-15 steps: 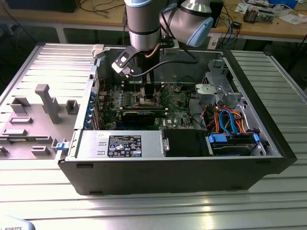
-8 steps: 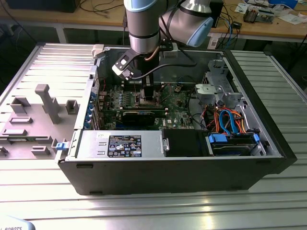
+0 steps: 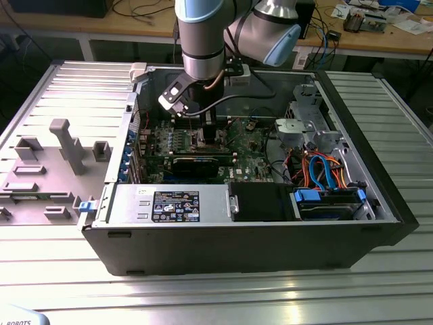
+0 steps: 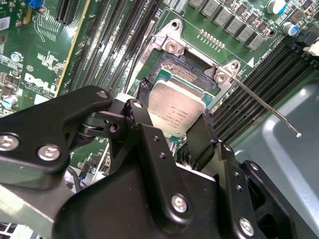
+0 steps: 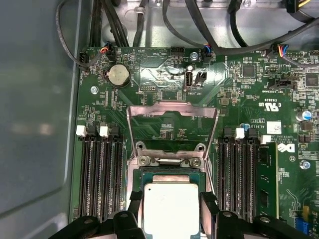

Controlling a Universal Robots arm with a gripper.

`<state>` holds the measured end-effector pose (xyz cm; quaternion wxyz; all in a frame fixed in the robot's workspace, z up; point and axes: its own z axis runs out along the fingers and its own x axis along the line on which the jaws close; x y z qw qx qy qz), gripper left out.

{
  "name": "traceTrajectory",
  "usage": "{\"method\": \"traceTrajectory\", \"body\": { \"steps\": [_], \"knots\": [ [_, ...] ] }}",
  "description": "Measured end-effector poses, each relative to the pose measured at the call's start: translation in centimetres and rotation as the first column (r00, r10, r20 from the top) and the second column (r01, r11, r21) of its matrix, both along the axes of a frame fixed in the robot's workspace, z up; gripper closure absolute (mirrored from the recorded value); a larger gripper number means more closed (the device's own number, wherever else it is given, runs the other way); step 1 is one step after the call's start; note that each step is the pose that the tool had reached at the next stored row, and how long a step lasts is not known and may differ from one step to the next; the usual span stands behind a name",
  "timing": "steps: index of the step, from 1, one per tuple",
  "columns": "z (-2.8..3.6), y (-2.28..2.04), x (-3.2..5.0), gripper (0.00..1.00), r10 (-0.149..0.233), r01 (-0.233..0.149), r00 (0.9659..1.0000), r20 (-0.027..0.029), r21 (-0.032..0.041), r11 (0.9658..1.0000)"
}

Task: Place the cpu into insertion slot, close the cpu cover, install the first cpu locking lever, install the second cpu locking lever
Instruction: 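Place the cpu into insertion slot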

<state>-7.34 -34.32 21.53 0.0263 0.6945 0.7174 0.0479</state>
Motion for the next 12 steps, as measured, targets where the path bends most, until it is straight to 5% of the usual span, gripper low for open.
{"method": "traceTrajectory", "body": {
  "steps": [12],
  "knots": [
    [-0.63,0.13,-0.01,0.46,0.000,0.000,1.0000,-0.0015,0.0001,1.0000]
  ]
}}
